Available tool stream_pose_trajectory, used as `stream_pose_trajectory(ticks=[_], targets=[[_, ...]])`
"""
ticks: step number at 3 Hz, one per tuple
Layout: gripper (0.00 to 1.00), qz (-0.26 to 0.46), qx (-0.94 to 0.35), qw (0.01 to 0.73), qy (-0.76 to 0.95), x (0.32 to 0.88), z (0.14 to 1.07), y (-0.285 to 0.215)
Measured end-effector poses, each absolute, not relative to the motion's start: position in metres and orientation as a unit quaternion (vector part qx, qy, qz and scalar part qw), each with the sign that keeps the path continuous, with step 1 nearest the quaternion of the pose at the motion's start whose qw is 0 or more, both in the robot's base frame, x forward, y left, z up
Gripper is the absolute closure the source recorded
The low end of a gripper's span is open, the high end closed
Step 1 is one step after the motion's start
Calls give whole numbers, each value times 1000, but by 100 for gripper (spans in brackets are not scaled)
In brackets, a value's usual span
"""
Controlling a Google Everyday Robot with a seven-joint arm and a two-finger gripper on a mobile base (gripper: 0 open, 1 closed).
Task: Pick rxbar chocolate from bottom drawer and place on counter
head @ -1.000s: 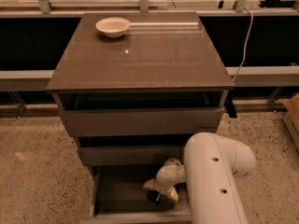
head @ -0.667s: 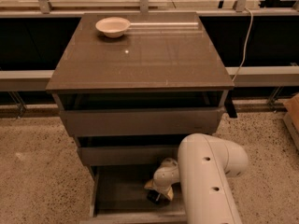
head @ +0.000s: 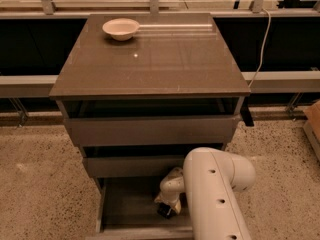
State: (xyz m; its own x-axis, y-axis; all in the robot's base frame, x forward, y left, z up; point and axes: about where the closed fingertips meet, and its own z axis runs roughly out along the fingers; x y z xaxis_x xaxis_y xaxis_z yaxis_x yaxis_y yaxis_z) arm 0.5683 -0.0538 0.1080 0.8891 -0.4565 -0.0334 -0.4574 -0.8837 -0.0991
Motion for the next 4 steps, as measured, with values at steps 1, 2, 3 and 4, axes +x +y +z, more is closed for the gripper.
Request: stream_pose_trajectory(ticks=[1, 2, 3, 4], targets=[[44, 6, -970, 52, 236, 569, 109, -53], [68, 6, -970, 52, 236, 569, 111, -53], [91, 6, -970, 52, 236, 569, 114, -53], [100, 16, -968, 74, 239, 569, 115, -48]])
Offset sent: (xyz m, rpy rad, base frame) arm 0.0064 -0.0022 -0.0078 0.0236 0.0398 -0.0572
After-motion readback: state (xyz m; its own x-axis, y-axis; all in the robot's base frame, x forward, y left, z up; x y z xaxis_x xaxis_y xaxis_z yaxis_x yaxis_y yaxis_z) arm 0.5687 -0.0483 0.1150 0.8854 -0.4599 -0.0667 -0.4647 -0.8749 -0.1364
